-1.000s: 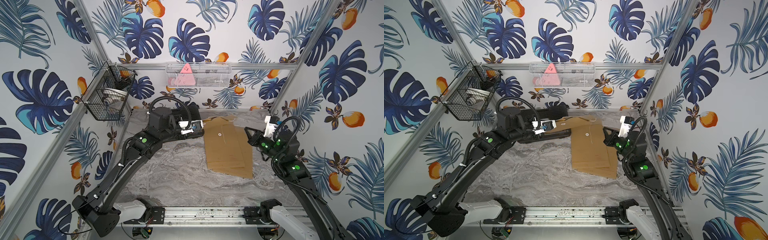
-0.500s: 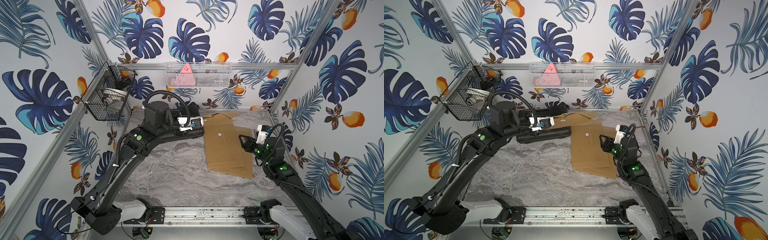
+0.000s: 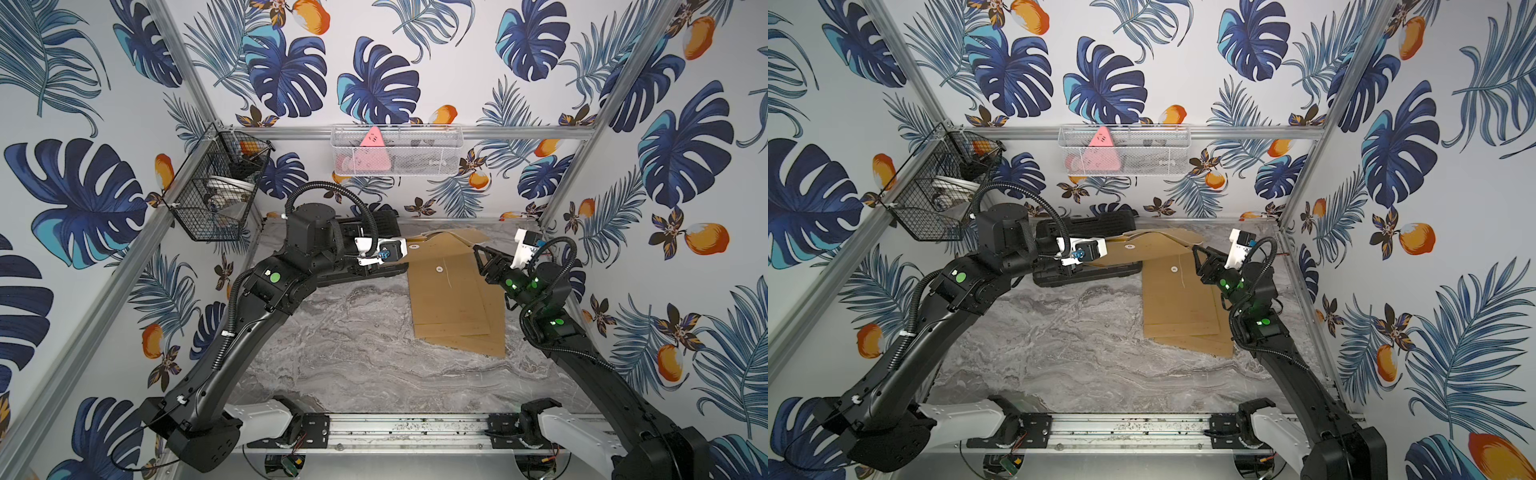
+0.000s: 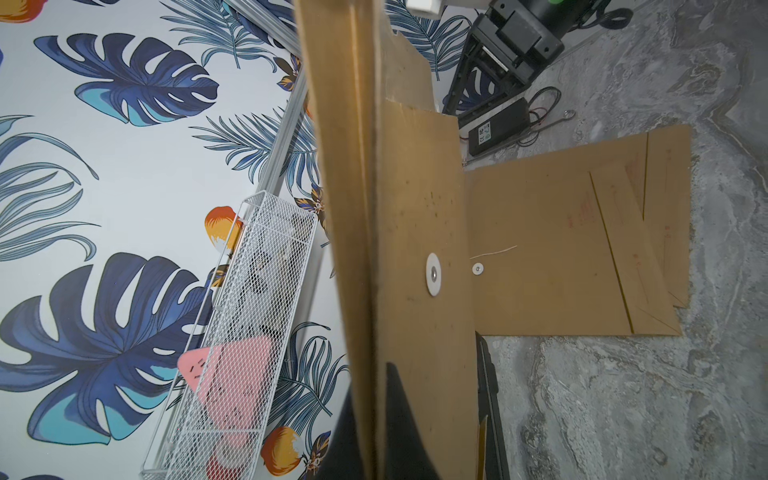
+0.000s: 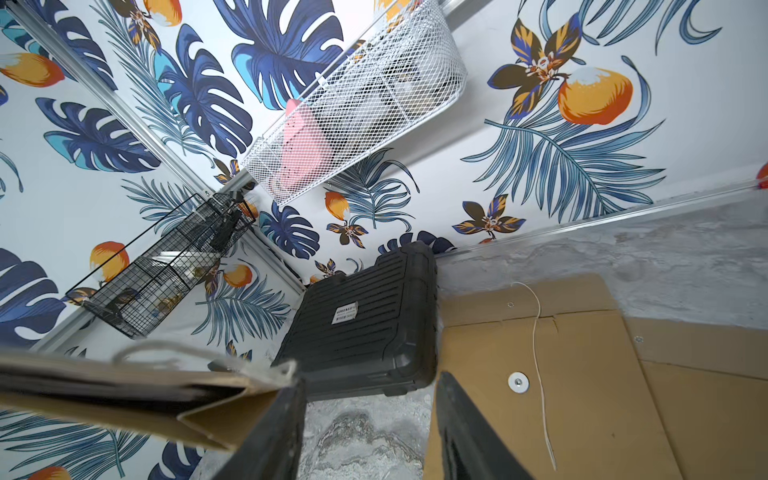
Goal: Close the mouth of the file bag
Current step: Close the file bag.
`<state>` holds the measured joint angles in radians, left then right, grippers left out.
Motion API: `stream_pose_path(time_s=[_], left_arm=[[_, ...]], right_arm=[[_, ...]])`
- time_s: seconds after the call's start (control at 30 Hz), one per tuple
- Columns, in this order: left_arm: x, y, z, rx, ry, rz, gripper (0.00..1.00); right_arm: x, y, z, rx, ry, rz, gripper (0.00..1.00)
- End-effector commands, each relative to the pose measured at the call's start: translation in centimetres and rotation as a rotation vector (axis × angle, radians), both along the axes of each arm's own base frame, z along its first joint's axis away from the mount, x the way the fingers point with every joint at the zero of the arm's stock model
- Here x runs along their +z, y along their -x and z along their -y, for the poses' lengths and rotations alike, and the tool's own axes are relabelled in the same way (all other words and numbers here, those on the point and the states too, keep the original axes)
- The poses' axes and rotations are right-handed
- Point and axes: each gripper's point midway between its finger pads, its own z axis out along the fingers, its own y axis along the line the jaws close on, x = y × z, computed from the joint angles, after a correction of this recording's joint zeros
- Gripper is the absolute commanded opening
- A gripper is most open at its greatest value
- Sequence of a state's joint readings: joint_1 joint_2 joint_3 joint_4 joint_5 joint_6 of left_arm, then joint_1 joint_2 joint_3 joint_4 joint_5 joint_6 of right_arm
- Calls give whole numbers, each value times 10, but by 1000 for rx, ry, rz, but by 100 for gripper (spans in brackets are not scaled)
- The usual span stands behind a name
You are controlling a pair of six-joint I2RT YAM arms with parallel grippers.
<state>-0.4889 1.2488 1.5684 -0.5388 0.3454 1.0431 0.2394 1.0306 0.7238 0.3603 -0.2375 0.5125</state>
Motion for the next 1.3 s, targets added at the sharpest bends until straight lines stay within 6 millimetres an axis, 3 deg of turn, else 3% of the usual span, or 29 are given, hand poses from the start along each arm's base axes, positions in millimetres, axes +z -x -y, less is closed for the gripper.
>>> stream_pose_path(time_s=[0.0, 0.17, 0.37, 0.6, 0.67, 0.8, 0.93, 1.07, 1.27], left_arm=[[11, 5, 5, -33, 36, 23, 0], [9, 2, 2, -8, 29, 24, 0], [7, 5, 6, -31, 47, 8, 0], [-24, 14, 5, -46, 21, -86, 0], [-36, 11, 1, -17, -4, -97, 0], [-40, -3, -9, 67, -17, -60, 0], [-24, -8, -8, 70, 18, 27, 0], [-11, -7, 2, 23, 60, 36, 0], [-5, -7, 9, -1, 108, -9, 0]], right_arm=[[22, -4, -2, 11, -7, 72, 49], [25, 2, -3, 20, 10, 88, 48], [27, 9, 10, -42, -53, 88, 43], [77, 14, -4, 72, -104, 181, 34], [92, 20, -7, 106, -112, 213, 34], [111, 46, -24, 242, -81, 263, 35], [101, 62, -38, 357, -48, 185, 37], [78, 63, -42, 386, -41, 112, 41], [60, 58, -46, 378, -75, 81, 40]])
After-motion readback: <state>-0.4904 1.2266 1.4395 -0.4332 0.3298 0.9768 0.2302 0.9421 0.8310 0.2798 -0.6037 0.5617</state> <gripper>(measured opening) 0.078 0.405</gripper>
